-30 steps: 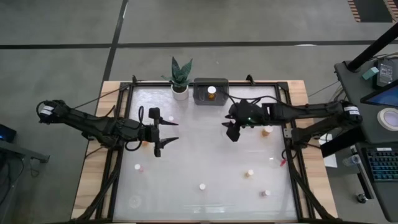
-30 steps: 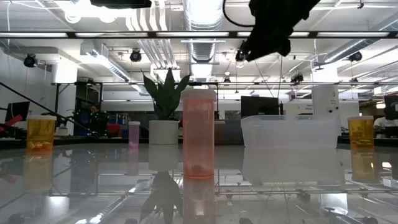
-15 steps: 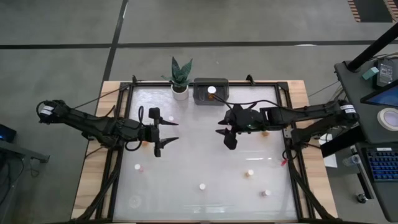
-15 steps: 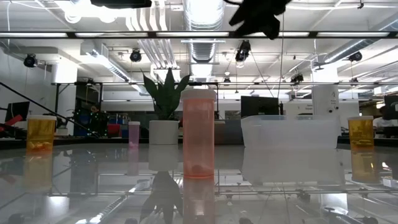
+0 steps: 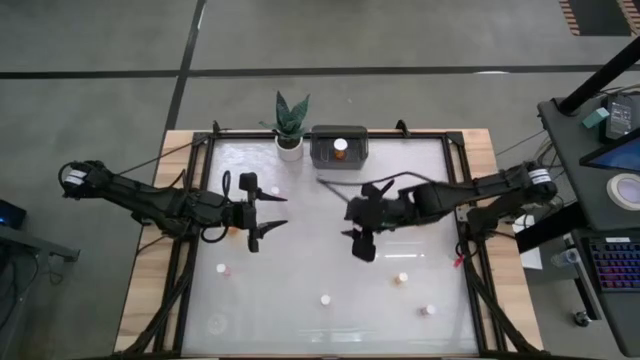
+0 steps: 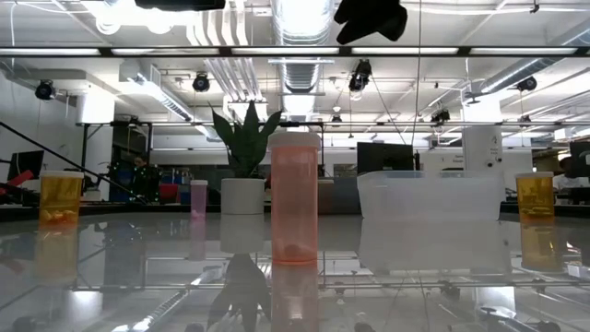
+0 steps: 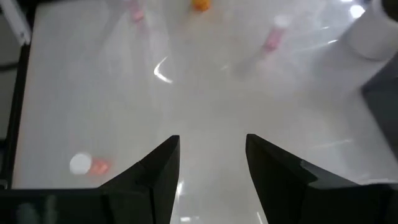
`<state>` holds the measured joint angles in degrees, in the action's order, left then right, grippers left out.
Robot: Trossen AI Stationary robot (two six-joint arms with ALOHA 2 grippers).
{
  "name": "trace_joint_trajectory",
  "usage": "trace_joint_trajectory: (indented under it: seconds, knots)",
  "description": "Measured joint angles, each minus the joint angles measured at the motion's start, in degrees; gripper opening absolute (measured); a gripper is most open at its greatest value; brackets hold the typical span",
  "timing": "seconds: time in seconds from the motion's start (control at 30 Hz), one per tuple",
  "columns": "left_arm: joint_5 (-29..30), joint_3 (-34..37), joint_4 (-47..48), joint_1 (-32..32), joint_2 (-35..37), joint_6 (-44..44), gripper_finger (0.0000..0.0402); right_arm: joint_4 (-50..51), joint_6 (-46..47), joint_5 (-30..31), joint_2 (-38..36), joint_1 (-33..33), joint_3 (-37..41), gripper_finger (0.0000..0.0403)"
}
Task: Pick and place medicine bottles into bin by pill shape (circle, oval)
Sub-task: Put the small pink pill bottle into the white bin
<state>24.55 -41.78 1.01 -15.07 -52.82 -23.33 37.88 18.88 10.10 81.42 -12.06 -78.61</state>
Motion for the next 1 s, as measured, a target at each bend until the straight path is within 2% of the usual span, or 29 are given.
trace_joint_trajectory:
  seconds: [0.17, 0.37, 0.5, 0.73, 1.0]
  knots:
    - [0.0, -0.09, -0.91, 0.0, 0.0, 0.05, 0.0235, -4.14, -2.42, 0.46, 2.07, -4.38, 1.99, 0.0176]
    - [-0.07, 0.08, -5.22, -0.03, -0.45, 0.66, 0.0235, -18.06, -6.76, 0.5, 2.27, -7.39, 9.0, 0.0176]
    - [-0.17, 0.16, -7.87, -0.04, -1.77, 2.29, 0.0235, -22.99, -8.05, 0.62, 2.16, -7.82, 13.23, 0.0176]
    - [-0.25, 0.13, -12.1, -0.04, -4.65, 4.51, 0.0235, -26.89, -8.01, 0.62, 2.09, -8.95, 18.97, 0.0176]
    - [-0.3, 0.13, -14.12, -0.07, -6.78, 8.8, 0.0235, -26.84, -5.63, 1.44, 2.13, -12.36, 21.06, 0.0176]
